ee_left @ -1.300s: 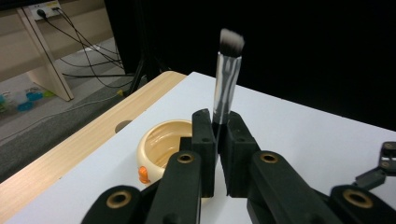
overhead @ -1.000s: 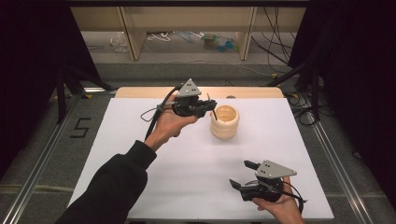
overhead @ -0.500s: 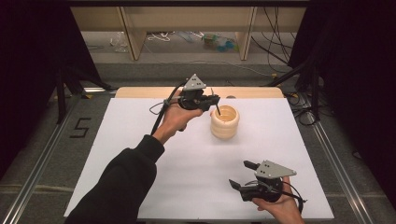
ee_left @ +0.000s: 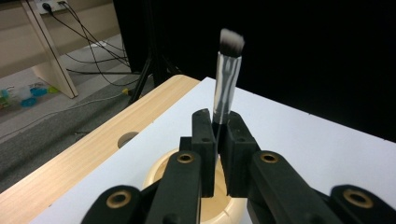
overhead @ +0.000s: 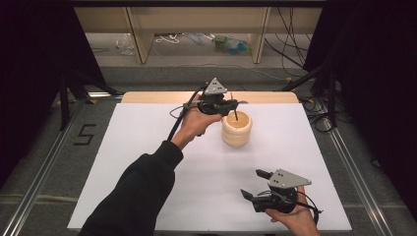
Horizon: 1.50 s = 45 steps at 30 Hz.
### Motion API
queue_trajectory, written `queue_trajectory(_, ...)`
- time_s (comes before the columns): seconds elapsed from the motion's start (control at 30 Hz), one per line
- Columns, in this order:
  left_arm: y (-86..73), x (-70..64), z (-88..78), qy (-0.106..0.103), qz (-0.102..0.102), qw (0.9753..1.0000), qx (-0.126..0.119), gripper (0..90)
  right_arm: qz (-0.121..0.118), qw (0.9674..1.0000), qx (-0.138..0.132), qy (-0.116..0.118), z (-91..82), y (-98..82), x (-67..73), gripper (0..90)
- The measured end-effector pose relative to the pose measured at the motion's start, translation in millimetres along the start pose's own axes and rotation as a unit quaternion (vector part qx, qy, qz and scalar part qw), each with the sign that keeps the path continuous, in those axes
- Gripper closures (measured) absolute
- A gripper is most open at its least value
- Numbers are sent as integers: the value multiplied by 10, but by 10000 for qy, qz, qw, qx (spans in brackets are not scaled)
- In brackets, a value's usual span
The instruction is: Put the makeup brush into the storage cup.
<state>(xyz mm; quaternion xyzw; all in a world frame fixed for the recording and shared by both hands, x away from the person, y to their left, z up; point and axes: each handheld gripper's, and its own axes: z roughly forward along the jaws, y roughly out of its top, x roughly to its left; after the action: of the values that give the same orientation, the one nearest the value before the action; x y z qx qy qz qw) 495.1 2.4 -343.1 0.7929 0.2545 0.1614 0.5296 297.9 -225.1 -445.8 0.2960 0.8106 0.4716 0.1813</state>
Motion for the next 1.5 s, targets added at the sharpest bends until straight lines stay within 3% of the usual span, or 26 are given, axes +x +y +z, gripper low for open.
queue_trajectory(0.6, -104, 41, 262, 155, -64, 9997, 183, 847, -19, 10000, -53, 41, 12, 1, 4, 198)
queue_trajectory(0.8, -149, 35, 336, 112, -26, 9994, 337, 846, -31, 10000, -52, 49, 16, 0, 9, 197)
queue_trajectory(0.97, -181, 40, 387, 105, -144, 9994, 312, 844, -38, 10000, -57, 48, 16, 1, 10, 197)
queue_trajectory(1.13, -228, 48, 414, 113, -34, 9988, 483, 845, -35, 10000, -41, 64, 17, 2, 9, 197)
queue_trajectory(1.3, -264, 63, 439, 89, -61, 9984, 558, 842, -36, 10000, -40, 83, 17, 2, 11, 197)
queue_trajectory(1.4, -268, 57, 449, 51, -120, 9981, 594, 772, -37, 9999, -42, 86, 18, 2, 10, 197)
queue_trajectory(1.47, -270, 56, 447, 36, -196, 9980, 597, 690, -37, 9999, -40, 85, 18, 2, 10, 197)
queue_trajectory(1.5, -267, 58, 441, 22, -209, 9979, 607, 597, -36, 9999, -38, 88, 18, 1, 9, 197)
